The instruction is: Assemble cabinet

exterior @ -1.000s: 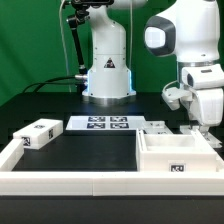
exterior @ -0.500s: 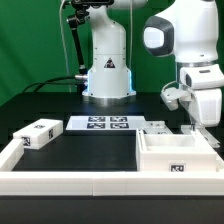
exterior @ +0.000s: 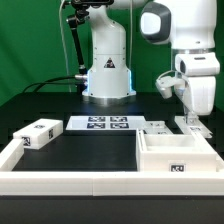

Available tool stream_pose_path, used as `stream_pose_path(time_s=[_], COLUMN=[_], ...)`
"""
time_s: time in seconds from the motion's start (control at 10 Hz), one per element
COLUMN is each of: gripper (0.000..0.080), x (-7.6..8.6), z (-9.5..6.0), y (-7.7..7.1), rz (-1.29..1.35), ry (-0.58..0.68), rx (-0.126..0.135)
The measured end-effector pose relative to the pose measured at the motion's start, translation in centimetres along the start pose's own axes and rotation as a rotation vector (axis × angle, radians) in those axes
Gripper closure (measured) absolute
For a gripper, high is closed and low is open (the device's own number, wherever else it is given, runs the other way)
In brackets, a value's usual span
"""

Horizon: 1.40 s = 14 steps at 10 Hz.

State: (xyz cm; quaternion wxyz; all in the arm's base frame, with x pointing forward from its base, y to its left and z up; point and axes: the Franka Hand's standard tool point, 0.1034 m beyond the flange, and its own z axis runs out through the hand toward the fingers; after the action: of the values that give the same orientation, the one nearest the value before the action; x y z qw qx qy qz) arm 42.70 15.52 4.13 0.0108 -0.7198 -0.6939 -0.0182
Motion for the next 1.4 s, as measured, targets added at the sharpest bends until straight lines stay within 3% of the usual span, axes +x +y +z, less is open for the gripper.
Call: stream_pose_path(time_s=[0.4,0.8,1.0,1.4], gripper=[0.0731,0.0731,0.0731,0.073], x=[-3.5,-3.5,-4.0,-3.9], z=[-1.3,-1.2,-1.4,-1.4], y=[1.5,1.5,2.5,2.7], rz=[0.031,0.035,0.042,0.047], ry=[-0.012,-0.011,-0.01,-0.008], rx=[-0.017,-0.016,-0.024,-0.027])
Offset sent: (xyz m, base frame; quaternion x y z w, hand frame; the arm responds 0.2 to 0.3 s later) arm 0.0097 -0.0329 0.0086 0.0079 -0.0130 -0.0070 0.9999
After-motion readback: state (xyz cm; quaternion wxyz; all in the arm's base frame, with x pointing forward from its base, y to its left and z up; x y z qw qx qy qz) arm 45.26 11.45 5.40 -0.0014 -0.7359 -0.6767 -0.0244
